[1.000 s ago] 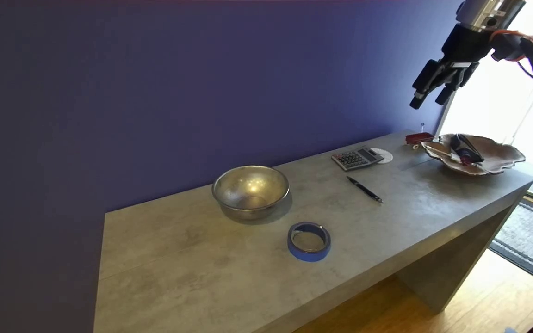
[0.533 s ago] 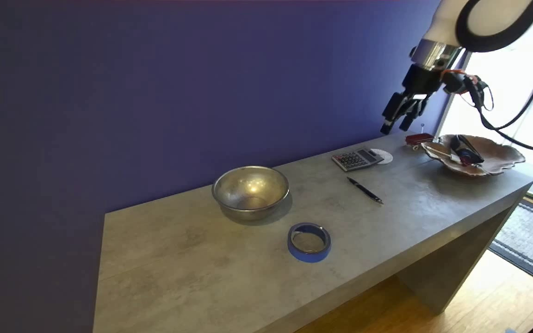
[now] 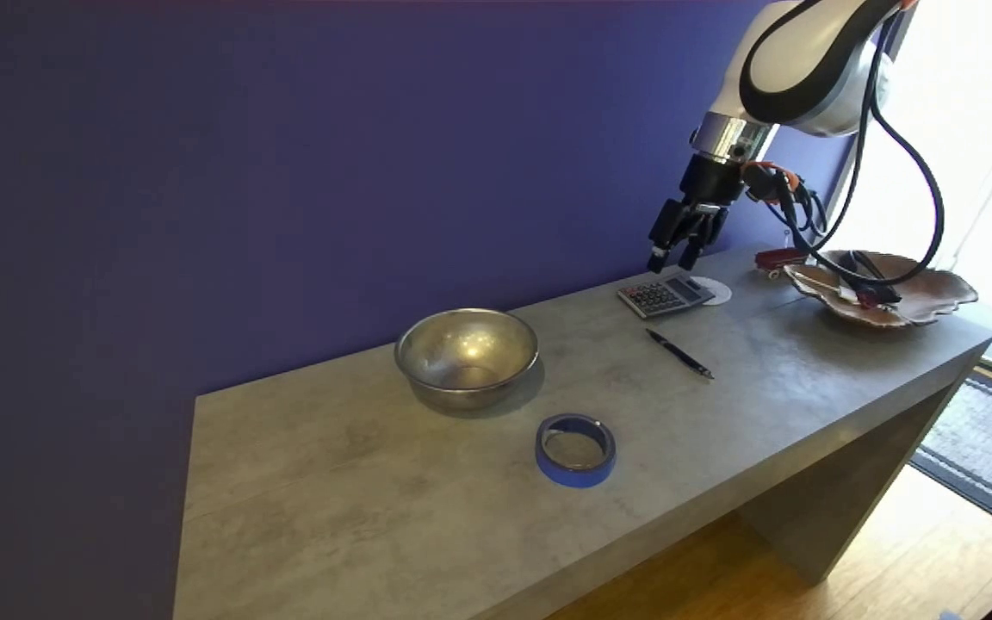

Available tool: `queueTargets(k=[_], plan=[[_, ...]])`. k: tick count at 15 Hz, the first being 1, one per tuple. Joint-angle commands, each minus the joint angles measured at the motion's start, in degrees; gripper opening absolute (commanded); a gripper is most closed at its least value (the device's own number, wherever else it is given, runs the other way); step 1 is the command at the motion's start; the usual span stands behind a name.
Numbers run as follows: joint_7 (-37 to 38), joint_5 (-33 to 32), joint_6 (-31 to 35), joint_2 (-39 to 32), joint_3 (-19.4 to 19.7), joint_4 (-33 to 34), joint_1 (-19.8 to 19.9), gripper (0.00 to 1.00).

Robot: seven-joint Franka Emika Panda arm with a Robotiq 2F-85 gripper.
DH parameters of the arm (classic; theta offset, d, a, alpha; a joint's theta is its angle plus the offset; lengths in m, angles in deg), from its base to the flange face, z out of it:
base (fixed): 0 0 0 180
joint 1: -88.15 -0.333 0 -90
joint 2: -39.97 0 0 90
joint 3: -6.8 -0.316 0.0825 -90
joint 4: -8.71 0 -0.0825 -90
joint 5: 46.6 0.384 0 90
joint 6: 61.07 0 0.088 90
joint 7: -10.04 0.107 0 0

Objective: Put the black pen in the silver bowl

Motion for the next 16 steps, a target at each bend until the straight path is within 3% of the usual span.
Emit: queueTargets(k=[1,5,7,8,12,13,16], plan=[[13.6,-3.8,-4.3,-0.1,4.4,-0.3,-4.2,1.00],[23.4,0.2,-10.4,-0.3,2.6,-1.7,-6.7,1.00],[29.6,-1.1,-10.2,1.2,3.1,-4.0,-9.9,1.00],[24.9,-1.3,-10.0,-0.9,3.1,-1.5,-7.9,1.00],[28.8,-1.3,-10.0,-0.4,3.0,-2.7,-10.3,1.00],[32.9,-5.3,-12.5,-0.8,5.5,-2.0,-12.1,1.00],[36.9,-12.0,-15.7,-1.2,8.1,-1.6,-14.1,1.00]])
